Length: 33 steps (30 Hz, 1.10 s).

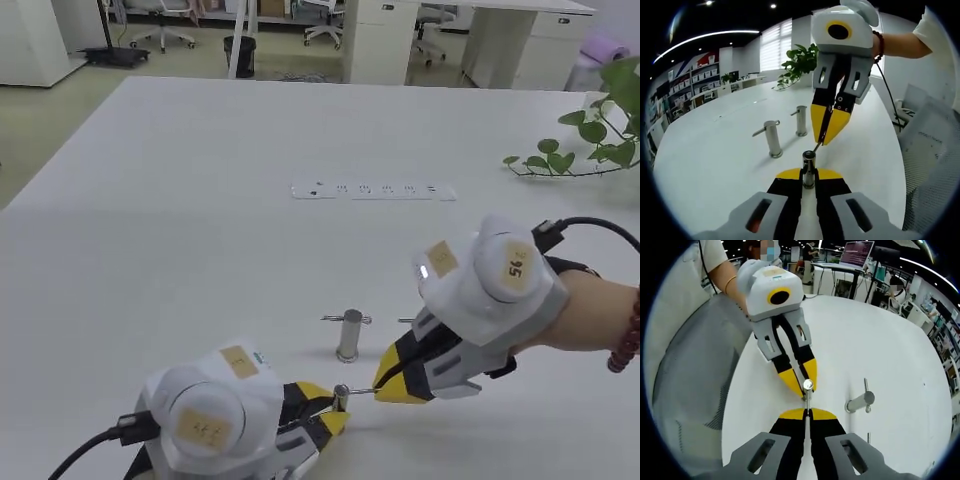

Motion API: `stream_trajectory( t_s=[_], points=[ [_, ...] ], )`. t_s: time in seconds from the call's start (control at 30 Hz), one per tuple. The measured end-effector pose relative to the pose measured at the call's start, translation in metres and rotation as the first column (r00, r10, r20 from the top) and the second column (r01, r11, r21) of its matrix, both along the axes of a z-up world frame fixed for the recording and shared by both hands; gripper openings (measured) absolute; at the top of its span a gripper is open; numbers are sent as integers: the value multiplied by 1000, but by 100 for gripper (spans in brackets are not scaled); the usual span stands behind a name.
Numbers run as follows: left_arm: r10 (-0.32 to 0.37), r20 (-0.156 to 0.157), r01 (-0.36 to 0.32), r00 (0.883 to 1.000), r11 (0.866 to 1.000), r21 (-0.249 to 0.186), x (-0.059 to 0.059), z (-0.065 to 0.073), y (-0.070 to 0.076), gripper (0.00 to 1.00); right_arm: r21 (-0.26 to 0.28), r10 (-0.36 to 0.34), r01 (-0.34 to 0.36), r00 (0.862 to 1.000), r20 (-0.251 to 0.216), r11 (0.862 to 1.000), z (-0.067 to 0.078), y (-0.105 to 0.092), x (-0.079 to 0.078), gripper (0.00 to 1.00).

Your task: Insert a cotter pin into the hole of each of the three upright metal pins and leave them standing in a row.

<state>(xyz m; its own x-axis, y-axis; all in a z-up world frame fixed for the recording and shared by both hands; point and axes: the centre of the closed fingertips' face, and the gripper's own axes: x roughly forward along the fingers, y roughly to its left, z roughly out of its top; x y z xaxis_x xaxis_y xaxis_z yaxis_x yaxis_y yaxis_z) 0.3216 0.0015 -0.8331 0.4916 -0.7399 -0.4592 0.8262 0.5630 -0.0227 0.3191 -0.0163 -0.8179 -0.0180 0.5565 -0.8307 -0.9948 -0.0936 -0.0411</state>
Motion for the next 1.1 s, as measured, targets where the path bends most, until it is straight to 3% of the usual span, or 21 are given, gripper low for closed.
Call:
stream_trajectory(
  t_s=[0.73, 1.1],
  points=[
    [-1, -16, 0, 1000, 1000, -23, 0, -5, -2, 7, 14, 30, -30, 1000, 2, 999, 0, 14, -2, 3],
    [1, -12, -2, 1000, 1000, -27, 0, -5, -3, 7, 26, -24, 25, 999, -34, 999, -2, 18, -3, 8]
  ],
)
